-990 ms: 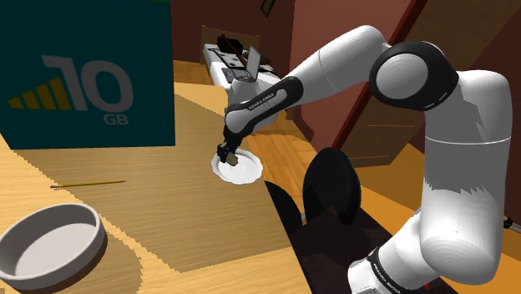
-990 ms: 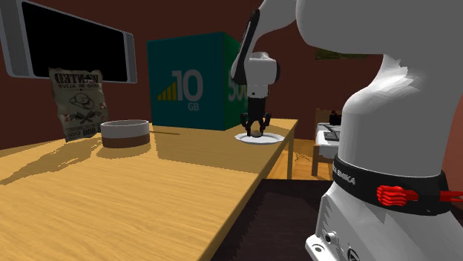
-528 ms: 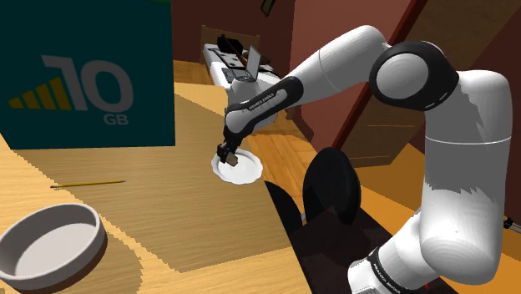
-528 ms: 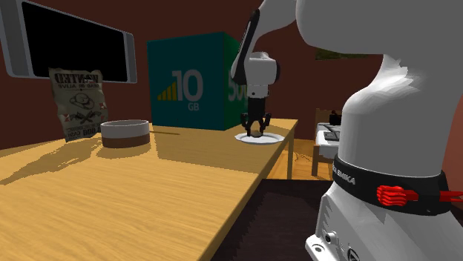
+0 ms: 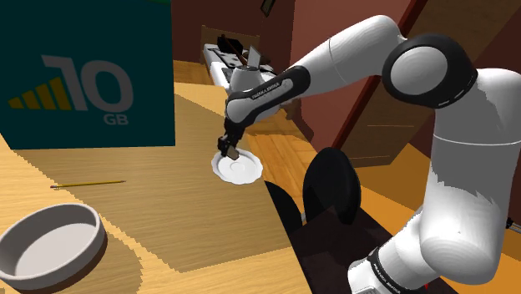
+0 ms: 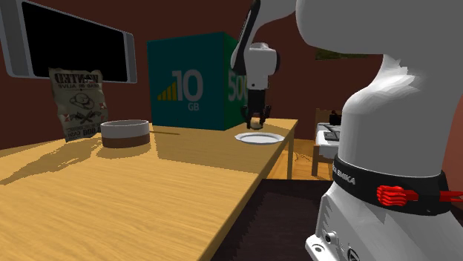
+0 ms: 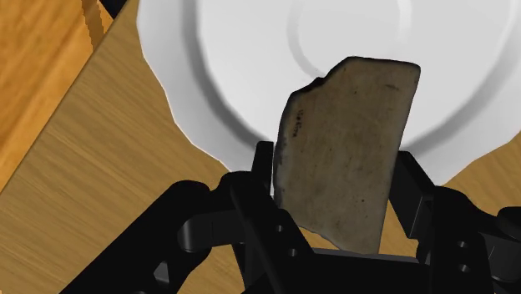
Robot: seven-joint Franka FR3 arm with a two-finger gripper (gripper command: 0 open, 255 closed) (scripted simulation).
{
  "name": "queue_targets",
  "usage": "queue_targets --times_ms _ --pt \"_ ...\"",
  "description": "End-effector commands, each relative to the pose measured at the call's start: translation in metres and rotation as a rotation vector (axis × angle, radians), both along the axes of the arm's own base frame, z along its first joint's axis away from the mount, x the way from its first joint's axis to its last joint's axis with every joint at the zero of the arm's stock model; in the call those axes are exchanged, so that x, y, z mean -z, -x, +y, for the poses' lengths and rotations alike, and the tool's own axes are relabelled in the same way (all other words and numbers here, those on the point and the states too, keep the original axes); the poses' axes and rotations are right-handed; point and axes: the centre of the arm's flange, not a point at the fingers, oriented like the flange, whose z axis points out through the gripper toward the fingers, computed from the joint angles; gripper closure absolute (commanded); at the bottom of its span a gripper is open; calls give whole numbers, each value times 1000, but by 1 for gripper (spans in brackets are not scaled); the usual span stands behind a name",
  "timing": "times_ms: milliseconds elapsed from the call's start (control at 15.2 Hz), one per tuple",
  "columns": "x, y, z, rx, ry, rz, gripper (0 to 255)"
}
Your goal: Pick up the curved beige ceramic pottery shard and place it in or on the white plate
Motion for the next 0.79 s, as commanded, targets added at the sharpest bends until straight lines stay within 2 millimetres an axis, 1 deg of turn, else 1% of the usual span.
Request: queue_targets --times_ms 0,396,594,660,726 --pt "-11 1 0 0 0 0 255" --pt "-41 1 0 0 0 0 255" --pt "-41 37 -16 0 0 0 255" --pt "-42 52 -23 0 0 0 255" --pt "-36 52 -23 0 0 0 255"
